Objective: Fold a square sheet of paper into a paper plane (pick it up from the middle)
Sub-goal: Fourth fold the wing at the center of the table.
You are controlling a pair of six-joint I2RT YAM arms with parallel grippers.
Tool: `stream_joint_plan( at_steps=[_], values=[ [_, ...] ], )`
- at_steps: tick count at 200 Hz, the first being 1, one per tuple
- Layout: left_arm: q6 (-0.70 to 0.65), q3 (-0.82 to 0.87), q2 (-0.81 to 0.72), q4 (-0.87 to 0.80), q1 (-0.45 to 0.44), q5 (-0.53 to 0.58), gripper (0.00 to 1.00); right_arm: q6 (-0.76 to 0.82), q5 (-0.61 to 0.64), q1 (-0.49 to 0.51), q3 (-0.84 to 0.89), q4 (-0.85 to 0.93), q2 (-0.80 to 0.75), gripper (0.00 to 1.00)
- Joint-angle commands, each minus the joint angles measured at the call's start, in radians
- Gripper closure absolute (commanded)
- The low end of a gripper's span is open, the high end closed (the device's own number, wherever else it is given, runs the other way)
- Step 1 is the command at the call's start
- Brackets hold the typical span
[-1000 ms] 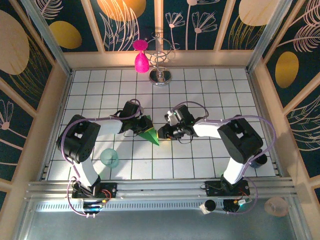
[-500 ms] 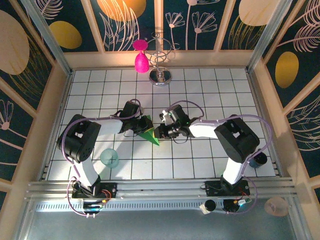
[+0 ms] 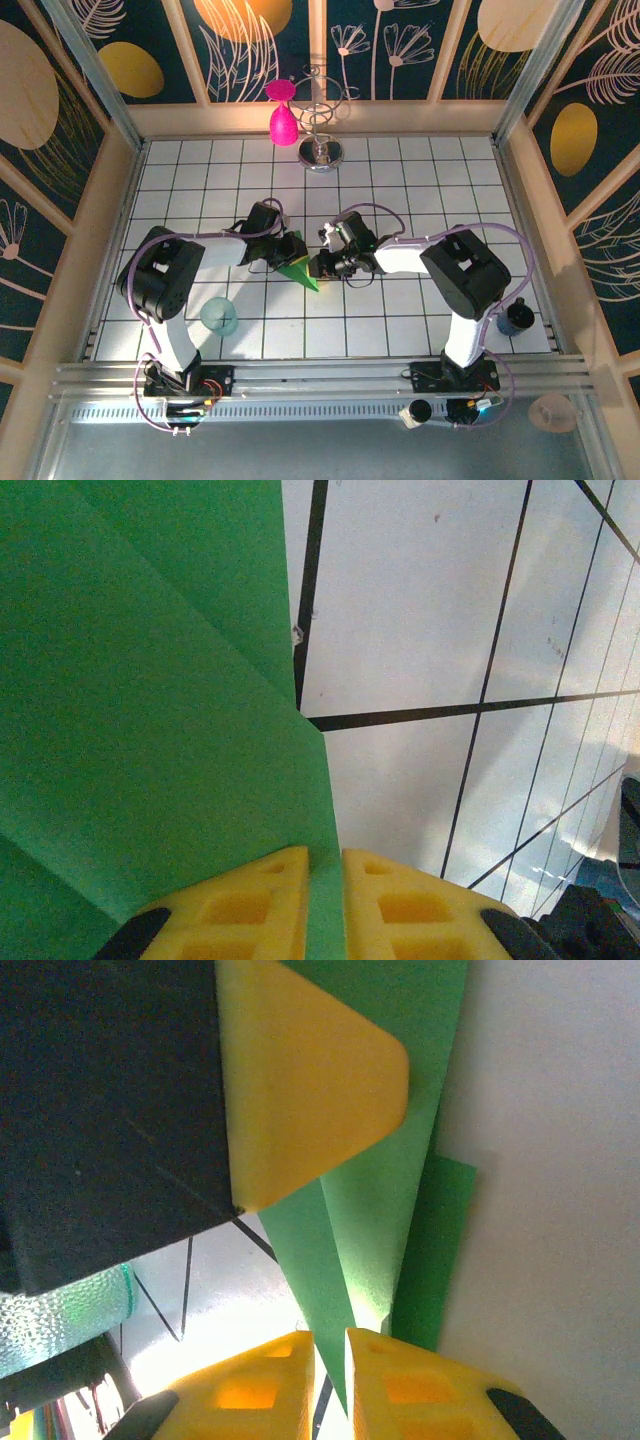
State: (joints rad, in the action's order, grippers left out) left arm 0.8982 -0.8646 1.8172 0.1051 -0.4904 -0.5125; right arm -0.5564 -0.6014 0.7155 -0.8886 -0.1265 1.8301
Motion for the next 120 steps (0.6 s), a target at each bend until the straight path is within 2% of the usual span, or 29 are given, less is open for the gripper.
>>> stream_joint_plan(
  at_steps=[1, 120],
  values=[
    [-0.015, -0.02, 0.022, -0.001, -0.002, -0.017, 0.82, 0.01, 0.015, 0.002, -0.025, 0.019, 0.018, 0.83],
    [-0.022, -0.021, 0.041, -0.006, -0.002, -0.013, 0.82, 0.013, 0.02, 0.002, -0.022, 0.032, 0.037, 0.83]
  ],
)
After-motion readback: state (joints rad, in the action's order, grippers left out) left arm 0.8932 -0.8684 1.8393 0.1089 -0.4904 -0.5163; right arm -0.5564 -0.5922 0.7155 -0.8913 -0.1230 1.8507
